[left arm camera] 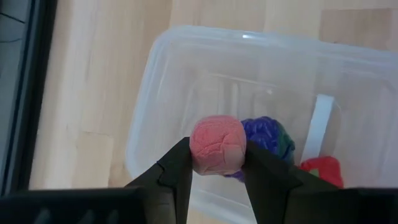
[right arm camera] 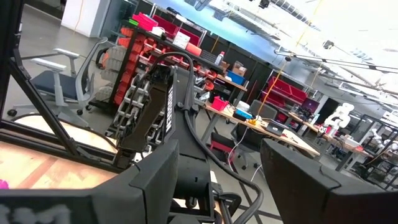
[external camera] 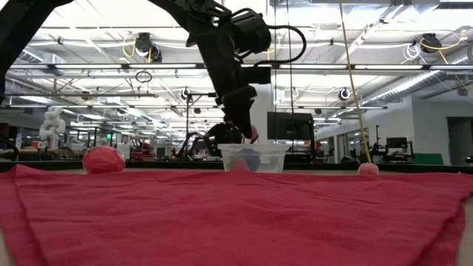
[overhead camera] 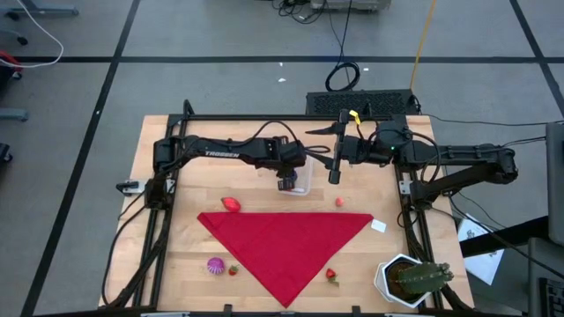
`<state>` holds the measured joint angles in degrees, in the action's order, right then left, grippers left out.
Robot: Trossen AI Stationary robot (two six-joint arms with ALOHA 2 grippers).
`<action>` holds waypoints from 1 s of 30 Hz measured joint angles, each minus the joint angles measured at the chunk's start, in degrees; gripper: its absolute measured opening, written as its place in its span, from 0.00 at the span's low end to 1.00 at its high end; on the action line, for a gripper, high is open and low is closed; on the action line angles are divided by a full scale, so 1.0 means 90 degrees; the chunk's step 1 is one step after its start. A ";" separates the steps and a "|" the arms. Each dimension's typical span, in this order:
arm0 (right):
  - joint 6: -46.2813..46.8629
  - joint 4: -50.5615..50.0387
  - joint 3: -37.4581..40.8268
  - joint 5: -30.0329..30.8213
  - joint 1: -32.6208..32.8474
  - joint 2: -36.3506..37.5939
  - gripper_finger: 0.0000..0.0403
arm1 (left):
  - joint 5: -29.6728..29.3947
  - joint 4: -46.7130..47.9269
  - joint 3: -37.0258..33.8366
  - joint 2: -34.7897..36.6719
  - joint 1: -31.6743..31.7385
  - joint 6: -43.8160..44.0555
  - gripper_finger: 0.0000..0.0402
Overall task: Pick and placing Produce into tupperware
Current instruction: Put the left pink peach into the transparent bin, then put the red and green dragon fruit into the transparent bin
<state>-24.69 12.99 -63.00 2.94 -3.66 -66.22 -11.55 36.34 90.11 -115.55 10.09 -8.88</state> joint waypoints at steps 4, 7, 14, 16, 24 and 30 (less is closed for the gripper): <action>0.0000 0.0000 0.0000 0.0000 0.0002 0.0000 0.55 | 0.0330 0.0001 0.0000 0.0000 0.0000 -0.0059 0.32; 0.0000 0.0000 0.0000 0.0000 0.0002 0.0000 0.55 | 0.0495 0.0002 0.0000 -0.0028 0.0000 -0.0321 0.38; 0.0000 -0.0028 0.0000 0.0000 0.0002 0.0000 0.55 | 0.0423 -0.0100 -0.0005 -0.0097 -0.0005 -0.0531 0.62; 0.0000 -0.0048 0.0000 0.0000 0.0002 0.0000 0.55 | 0.0210 -0.0085 -0.0007 -0.0097 0.0023 -0.0308 0.67; 0.0000 -0.0134 0.0000 0.0000 0.0002 0.0000 0.55 | -0.0098 -0.0022 -0.0007 -0.0097 0.0114 -0.0099 0.78; 0.0117 -0.0182 0.0000 0.0000 0.0002 0.0000 0.55 | -0.0265 0.0103 -0.0007 -0.0085 0.0143 -0.0121 0.77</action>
<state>-23.64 11.35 -63.00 2.94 -3.64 -66.22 -13.93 37.27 90.04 -116.31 11.37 -9.97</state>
